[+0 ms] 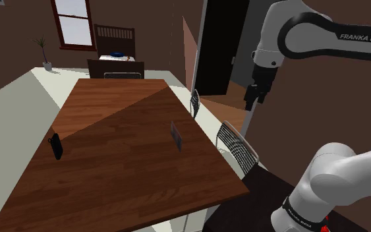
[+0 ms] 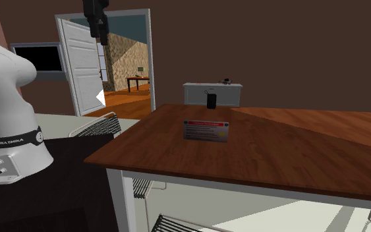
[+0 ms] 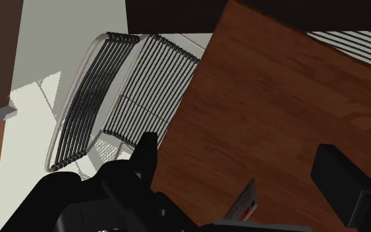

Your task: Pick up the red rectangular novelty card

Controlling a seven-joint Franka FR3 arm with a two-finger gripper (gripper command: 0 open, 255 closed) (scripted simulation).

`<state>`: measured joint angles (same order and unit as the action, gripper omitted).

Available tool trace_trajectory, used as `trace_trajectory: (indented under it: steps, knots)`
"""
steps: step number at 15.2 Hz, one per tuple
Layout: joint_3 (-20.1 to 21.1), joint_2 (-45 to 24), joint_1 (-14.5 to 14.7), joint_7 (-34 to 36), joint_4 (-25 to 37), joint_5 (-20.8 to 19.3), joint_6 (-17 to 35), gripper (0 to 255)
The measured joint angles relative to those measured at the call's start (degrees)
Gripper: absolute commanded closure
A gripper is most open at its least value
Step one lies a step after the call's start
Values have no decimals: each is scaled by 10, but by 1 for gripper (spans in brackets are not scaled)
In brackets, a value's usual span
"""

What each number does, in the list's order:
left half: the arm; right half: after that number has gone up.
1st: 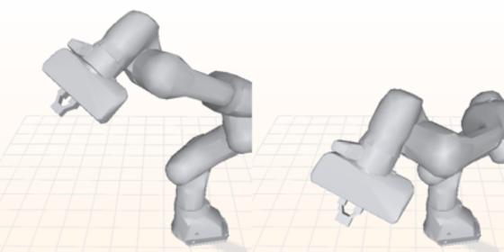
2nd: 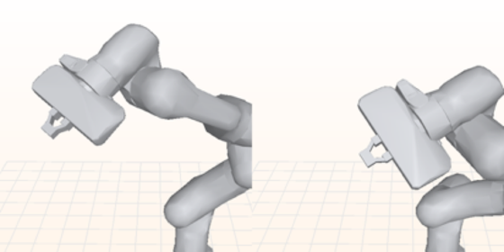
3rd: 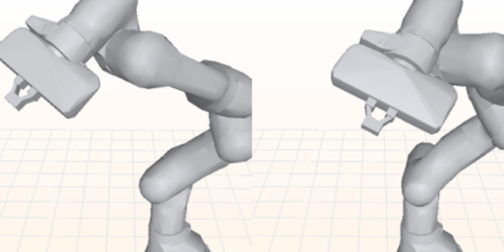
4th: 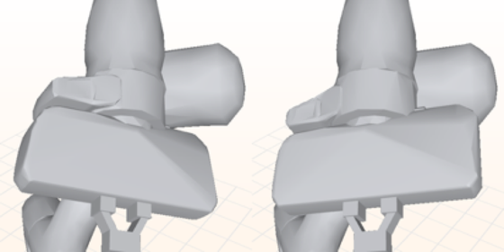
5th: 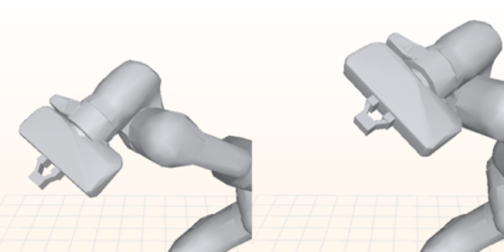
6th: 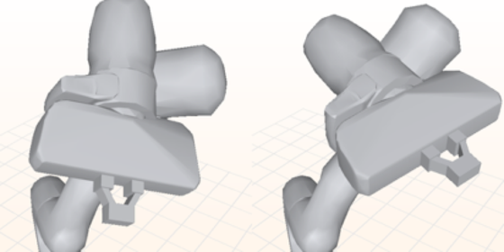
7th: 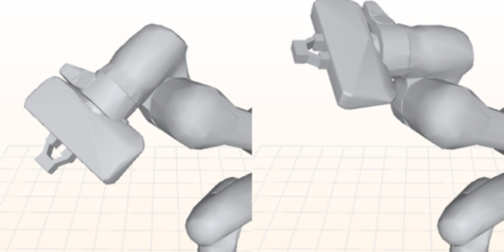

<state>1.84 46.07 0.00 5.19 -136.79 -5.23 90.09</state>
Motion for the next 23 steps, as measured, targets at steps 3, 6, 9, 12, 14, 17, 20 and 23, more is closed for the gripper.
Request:
trace_trajectory:
  steps: [3,6,9,12,14,17,20,23]
  knots:
    - [3,-21,-1,11,0,4,21,0]
    - [8,-65,-5,33,-7,10,72,0]
    - [16,-128,-9,59,2,16,125,0]
    - [23,-187,-12,83,19,20,169,0]
    - [25,-225,-15,97,24,21,202,0]
    - [31,-290,-19,121,47,22,245,0]
    - [34,-352,-22,142,75,22,281,0]
    - [35,-418,-25,164,107,19,315,0]
